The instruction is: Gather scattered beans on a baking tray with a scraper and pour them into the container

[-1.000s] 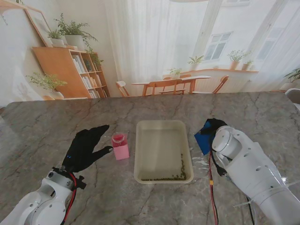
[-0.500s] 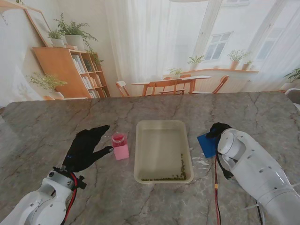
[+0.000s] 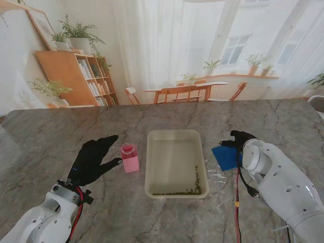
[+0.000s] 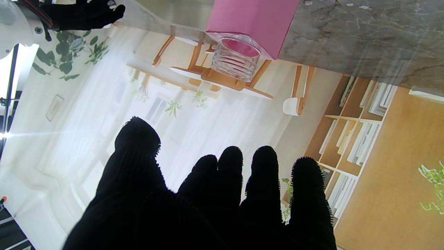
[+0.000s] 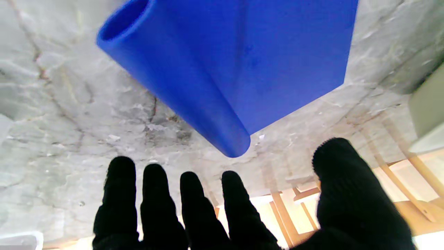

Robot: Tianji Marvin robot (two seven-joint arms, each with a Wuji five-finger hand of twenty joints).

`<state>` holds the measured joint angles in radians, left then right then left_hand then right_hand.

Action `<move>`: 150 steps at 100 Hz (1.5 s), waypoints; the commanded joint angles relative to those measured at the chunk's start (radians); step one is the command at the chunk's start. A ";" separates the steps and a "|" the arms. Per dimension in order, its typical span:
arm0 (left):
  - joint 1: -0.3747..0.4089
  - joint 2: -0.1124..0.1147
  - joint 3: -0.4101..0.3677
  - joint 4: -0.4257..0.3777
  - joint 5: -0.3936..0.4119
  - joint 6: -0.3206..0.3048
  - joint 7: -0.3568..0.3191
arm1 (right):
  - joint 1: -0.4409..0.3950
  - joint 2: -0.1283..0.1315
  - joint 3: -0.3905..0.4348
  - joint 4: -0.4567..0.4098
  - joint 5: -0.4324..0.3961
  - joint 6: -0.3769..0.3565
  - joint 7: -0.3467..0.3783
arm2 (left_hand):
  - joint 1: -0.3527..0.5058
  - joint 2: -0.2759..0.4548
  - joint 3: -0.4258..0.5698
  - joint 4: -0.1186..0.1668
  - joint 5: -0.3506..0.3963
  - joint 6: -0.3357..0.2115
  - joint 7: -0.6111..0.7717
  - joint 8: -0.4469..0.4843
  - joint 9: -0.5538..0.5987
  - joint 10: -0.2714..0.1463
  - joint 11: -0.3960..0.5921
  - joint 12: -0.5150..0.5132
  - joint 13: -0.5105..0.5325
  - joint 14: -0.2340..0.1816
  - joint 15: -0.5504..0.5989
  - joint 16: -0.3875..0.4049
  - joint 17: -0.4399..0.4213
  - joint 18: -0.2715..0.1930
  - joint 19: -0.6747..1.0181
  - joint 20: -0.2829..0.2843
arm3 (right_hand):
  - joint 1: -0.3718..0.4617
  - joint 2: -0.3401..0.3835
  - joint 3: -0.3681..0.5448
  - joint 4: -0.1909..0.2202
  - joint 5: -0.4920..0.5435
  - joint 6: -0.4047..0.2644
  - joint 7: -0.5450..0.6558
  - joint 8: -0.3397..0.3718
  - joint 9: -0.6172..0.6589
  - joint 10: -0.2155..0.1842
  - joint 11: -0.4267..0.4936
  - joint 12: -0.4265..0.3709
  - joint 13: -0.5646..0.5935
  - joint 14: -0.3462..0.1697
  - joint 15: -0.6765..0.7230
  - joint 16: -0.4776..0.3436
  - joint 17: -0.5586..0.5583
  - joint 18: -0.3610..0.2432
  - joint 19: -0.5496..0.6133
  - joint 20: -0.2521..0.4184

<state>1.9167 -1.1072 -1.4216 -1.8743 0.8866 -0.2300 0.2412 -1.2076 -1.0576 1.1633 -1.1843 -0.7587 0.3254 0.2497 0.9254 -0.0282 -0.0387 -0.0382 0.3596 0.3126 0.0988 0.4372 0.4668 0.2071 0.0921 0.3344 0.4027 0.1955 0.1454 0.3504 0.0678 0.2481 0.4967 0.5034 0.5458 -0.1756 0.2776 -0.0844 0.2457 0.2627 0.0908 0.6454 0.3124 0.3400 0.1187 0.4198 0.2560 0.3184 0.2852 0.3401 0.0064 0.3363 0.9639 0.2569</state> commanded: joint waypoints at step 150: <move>0.029 -0.007 -0.017 -0.007 -0.004 -0.012 0.038 | -0.028 -0.027 -0.239 -0.162 0.218 0.172 0.008 | 0.017 0.034 0.000 0.006 0.016 -0.013 0.002 0.004 0.011 -0.034 -0.004 0.016 0.023 -0.005 0.012 0.005 -0.002 0.012 -0.016 0.015 | 0.054 -0.034 -0.016 0.042 0.109 0.248 0.148 0.176 0.166 0.129 0.145 0.591 0.292 0.019 0.650 0.347 0.360 0.088 0.389 0.347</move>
<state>1.9395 -1.1109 -1.4397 -1.8774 0.8844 -0.2403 0.2770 -1.2303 -1.0640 0.9409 -1.3815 -0.5459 0.4832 0.2339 0.9254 -0.0282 -0.0387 -0.0382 0.3596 0.3126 0.0987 0.4372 0.4668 0.2071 0.0921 0.3344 0.4030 0.1955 0.1454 0.3504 0.0679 0.2485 0.4967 0.5034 0.5820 -0.1923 0.2539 -0.0736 0.3322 0.4977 0.2186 0.7897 0.4498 0.5719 0.3039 1.0764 0.5321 0.3555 0.8992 0.6655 0.3496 0.4007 1.3028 0.5803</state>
